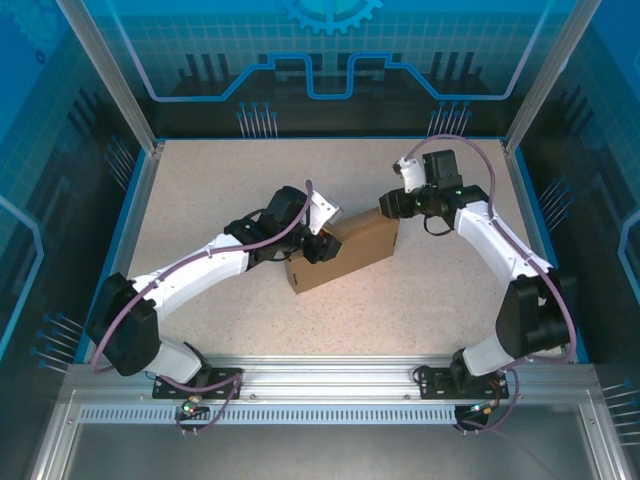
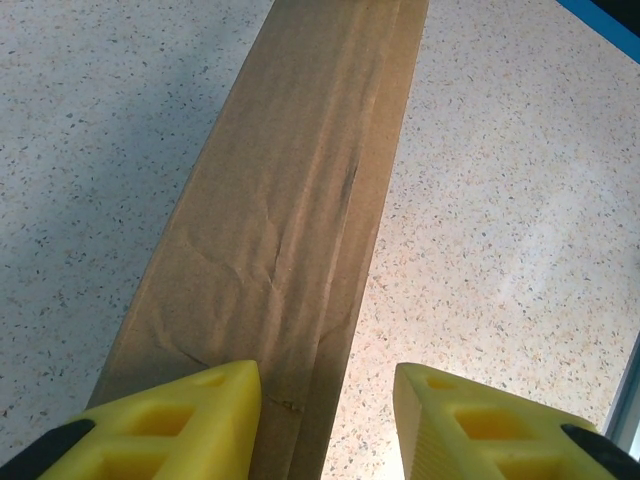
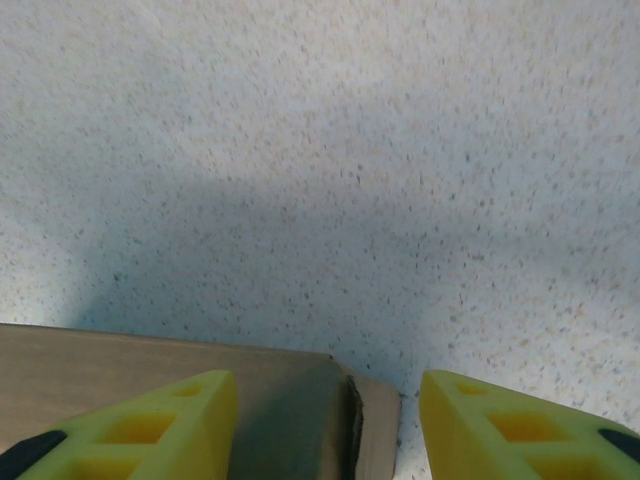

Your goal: Fold the paper box

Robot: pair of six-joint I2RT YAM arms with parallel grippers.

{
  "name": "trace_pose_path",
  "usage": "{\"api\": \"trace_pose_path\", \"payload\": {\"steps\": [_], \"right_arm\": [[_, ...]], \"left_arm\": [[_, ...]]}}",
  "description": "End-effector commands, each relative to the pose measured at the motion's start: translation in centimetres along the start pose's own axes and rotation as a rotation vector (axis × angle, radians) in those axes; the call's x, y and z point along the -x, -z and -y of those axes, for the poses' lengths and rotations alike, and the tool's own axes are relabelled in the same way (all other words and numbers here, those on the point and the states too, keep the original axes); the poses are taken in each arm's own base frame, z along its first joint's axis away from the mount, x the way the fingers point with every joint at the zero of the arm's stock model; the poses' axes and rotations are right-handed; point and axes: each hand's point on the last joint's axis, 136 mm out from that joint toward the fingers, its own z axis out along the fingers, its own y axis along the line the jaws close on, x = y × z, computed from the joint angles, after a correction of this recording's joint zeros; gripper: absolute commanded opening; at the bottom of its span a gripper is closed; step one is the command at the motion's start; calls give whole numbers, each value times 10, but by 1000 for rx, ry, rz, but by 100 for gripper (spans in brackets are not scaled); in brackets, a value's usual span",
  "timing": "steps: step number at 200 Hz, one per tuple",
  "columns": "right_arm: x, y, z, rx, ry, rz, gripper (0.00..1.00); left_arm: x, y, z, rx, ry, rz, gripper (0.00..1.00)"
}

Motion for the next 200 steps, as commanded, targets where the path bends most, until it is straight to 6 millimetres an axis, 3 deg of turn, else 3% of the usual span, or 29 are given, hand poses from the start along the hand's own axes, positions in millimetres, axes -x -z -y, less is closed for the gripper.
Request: {"api": "trace_pose_path", "payload": {"steps": [1,52,97,142,200], "right_arm": [[-9,1,6,19,-53,-21,52],[-53,-11,16,32,-137,-77,50],[-80,-18,18,29,-179,-92,45],[-87,-25,15,57,-188,-83,40],[-77,-22,12,66,-177,-64,39]], "left_arm": [[-38,-6,-4,20,14,-125,43],[-27,-1,-3,22,10,-82,47],[5,18,-5,65,2,50,53],[22,27,-20,169,-95,115,65],[16,-3,-30,165,-254,-25,83]]}}
